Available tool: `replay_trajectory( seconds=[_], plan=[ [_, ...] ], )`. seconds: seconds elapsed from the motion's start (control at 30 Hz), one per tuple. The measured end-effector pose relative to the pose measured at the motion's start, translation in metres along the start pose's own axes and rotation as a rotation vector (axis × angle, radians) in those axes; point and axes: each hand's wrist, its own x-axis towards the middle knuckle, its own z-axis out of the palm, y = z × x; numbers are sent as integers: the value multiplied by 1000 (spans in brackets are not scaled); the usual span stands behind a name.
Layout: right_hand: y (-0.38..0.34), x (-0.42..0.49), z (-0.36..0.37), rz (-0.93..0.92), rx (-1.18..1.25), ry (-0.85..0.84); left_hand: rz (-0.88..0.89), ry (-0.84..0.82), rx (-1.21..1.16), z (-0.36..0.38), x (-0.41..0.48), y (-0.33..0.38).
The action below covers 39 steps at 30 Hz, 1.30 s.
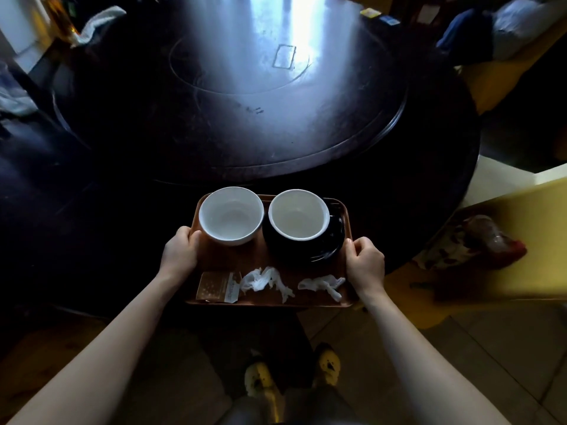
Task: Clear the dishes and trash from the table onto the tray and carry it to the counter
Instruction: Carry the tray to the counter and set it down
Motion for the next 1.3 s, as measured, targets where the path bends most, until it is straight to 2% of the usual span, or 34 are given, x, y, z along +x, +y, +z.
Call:
replay_trajectory(
  seconds=[0.13,0.33,0.5,0.6,0.8,1.03,1.2,1.3],
  plan=[
    [-15,10,-20,12,99,-12,31,8,-24,-6,7,21],
    [-42,31,-45,85,253,-116,83,-5,-42,-19,22,50],
    [-64,53,-67,134,280,-144,119,-23,-17,-33,38,84],
    [-69,70,-71,137,267,-101,133,-19,-23,-37,47,103],
    [-70,98,-86,32,261,-47,133,-38,-85,-33,61,134],
    [-68,111,-109,53,321,52,178,-153,-197,-24,82,166],
    [-63,92,-135,101,335,136,329,-231,-120,-10,94,199],
    [-60,68,-149,165,360,242,432,-290,-63,-2,96,222]
  ],
)
